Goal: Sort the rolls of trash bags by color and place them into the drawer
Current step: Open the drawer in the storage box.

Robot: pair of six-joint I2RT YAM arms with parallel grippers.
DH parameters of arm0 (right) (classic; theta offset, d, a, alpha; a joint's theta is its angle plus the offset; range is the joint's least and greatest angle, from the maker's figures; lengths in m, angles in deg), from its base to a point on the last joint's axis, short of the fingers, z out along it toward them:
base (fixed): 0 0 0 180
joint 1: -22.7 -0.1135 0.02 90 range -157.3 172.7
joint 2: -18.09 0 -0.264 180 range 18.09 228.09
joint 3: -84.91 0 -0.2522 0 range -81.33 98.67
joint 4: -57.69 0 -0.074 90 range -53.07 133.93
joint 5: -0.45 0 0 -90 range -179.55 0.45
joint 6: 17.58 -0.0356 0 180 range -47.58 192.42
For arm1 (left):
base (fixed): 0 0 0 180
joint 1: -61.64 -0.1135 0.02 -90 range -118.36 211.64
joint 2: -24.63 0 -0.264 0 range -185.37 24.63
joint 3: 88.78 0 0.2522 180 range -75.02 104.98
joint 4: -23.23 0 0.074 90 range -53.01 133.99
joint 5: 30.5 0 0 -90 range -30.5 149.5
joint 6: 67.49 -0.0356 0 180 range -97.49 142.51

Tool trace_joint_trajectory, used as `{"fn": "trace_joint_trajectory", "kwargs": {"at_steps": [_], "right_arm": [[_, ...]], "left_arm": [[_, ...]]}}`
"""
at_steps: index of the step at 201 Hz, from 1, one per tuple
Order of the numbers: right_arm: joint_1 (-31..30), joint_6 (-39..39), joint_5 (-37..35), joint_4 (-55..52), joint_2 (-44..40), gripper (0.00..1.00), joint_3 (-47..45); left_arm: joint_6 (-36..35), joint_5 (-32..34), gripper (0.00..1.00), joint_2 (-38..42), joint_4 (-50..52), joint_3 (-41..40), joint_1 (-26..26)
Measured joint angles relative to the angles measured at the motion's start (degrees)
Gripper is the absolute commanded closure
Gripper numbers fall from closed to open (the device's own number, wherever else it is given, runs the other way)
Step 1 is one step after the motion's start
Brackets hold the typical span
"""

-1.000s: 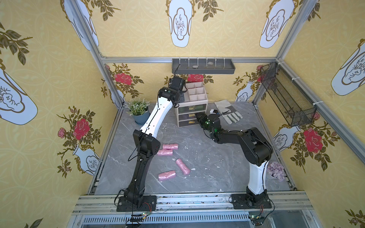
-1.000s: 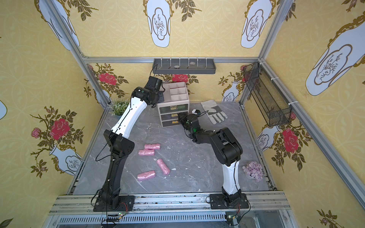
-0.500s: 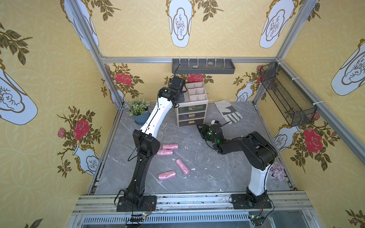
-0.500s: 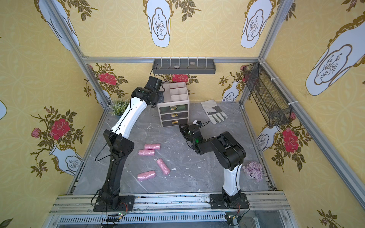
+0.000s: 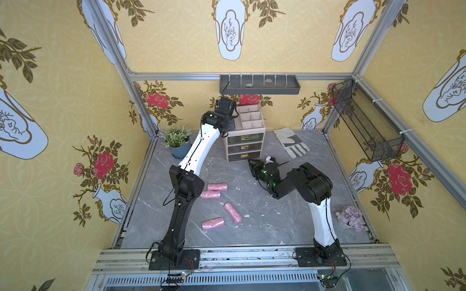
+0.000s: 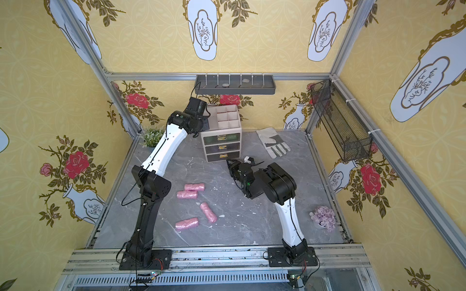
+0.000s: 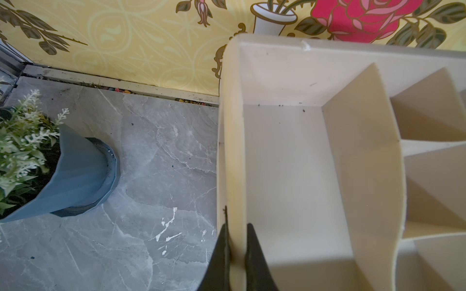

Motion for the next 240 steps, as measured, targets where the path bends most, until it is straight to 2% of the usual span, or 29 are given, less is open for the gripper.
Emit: {"fn": "trace_joint_trajectory", "kwargs": {"at_steps": [117,240], "right_arm": [[-0.07,-2.25,-4.13,0.81,2.93,0.64,4.96],[-0.22,-4.59,-4.33,-0.96,2.93,0.71,7.63]], "left_arm": [[0.02,-0.74,0.98,0.17,-0.09,-0.13,-0.15],[0.48,-0.92,0.98,1.03,-2.05,-2.43,-0.17]]}}
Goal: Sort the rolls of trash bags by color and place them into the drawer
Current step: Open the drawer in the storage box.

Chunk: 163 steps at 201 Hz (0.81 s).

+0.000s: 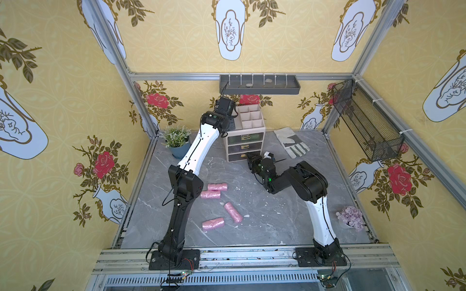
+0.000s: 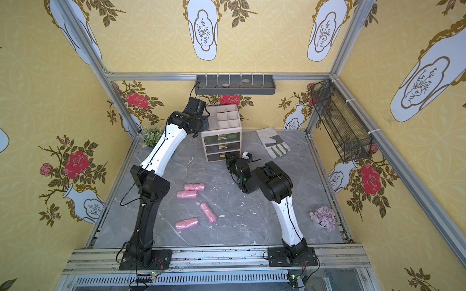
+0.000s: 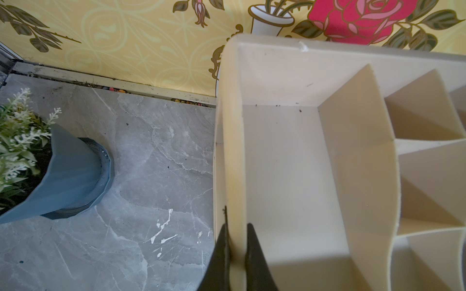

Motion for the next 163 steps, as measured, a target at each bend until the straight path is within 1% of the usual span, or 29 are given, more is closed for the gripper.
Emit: {"fn": "trace_joint_trajectory", "kwargs": {"at_steps": [69,139,163], "right_arm": [[-0.13,-1.92,-2.58,-0.94,0.0,0.77,0.42],[0.0,-3.52,-2.78,-3.1,0.17,0.82,1.77],[0.04,-3.76,-2.75,-3.34,0.17,0.86,1.86]], "left_arm": [[0.04,-0.02,0.98,0.35,-0.42,-0.7,0.0],[0.2,-0.02,0.98,0.48,-0.79,-0.98,0.0],[0.2,-0.02,0.98,0.48,-0.81,-0.98,0.0]]}}
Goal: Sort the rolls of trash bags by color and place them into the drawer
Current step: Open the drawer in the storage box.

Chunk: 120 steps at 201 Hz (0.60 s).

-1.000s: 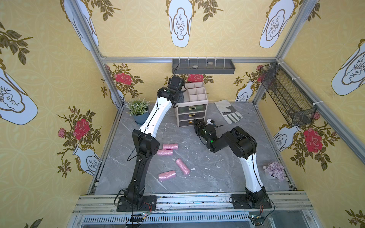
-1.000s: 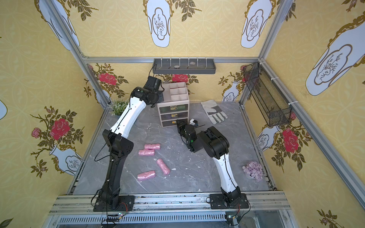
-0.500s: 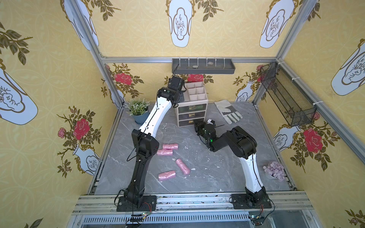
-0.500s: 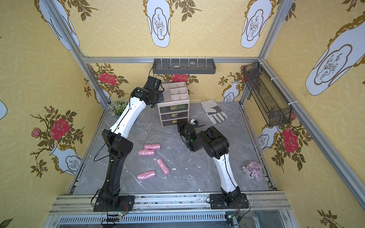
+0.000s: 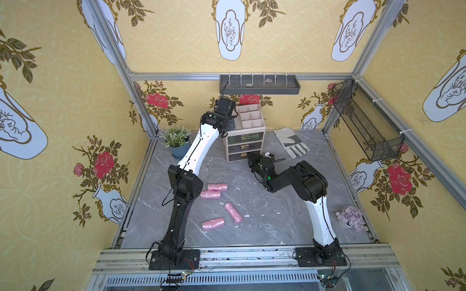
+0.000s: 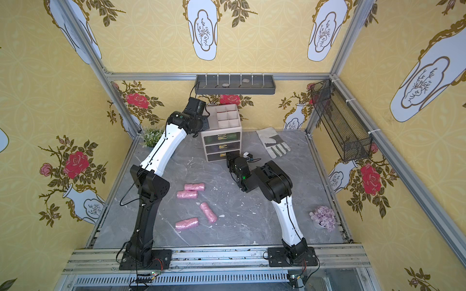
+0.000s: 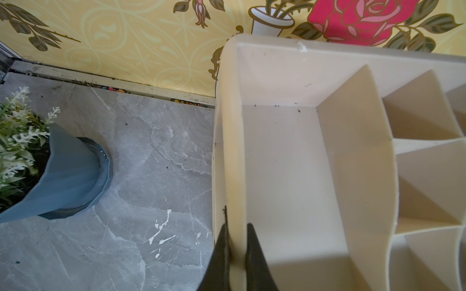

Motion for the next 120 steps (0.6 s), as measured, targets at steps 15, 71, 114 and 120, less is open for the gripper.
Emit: {"fn": "trace_joint_trajectory", "kwargs": {"at_steps": [15,71,114,120], "right_arm": [[0.11,0.0,0.07,-0.17,0.0,0.88,0.04],[0.33,-0.17,1.09,0.22,-0.55,0.95,-1.14],[0.33,-0.9,3.08,1.92,-2.51,0.98,-5.2],[0.33,-1.07,3.3,2.01,-2.89,0.98,-5.81]], "left_arm": [[0.31,0.0,0.98,0.0,-0.04,0.0,0.0],[0.42,0.0,1.0,0.0,-0.04,0.0,0.0],[0.63,0.0,1.0,0.0,-0.07,0.0,0.0],[0.66,0.0,1.0,0.0,-0.07,0.0,0.0]]}}
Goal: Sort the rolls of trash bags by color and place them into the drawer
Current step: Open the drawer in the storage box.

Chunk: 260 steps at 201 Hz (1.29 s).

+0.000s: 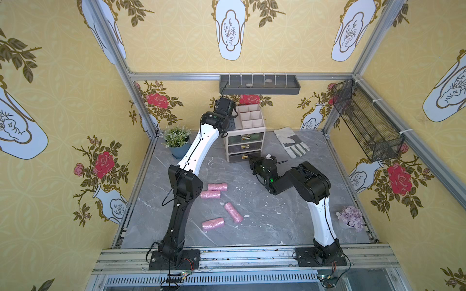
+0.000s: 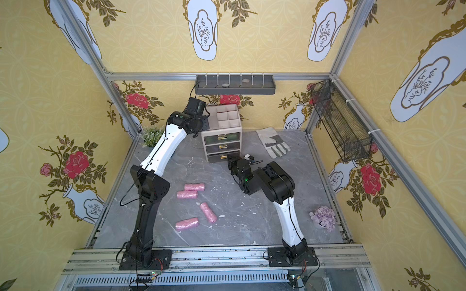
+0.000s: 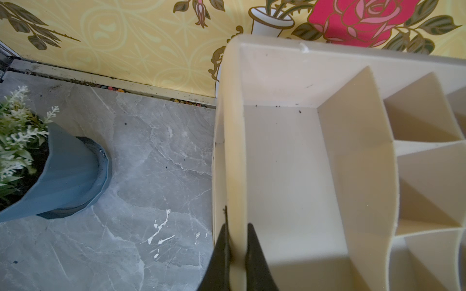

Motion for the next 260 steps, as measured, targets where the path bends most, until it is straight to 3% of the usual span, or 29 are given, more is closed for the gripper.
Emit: {"fn": "trace_joint_trajectory", "kwargs": {"at_steps": [144,260], "right_arm": [[-3.48,-1.25,2.64,7.21,-6.08,1.0,-14.38],[-1.57,-0.9,5.68,8.92,-10.45,1.0,-22.05]], "left_arm": [[0.13,0.48,1.0,-0.61,1.84,1.57,0.37],[0.09,0.55,1.0,-0.61,1.86,1.57,0.37]]}}
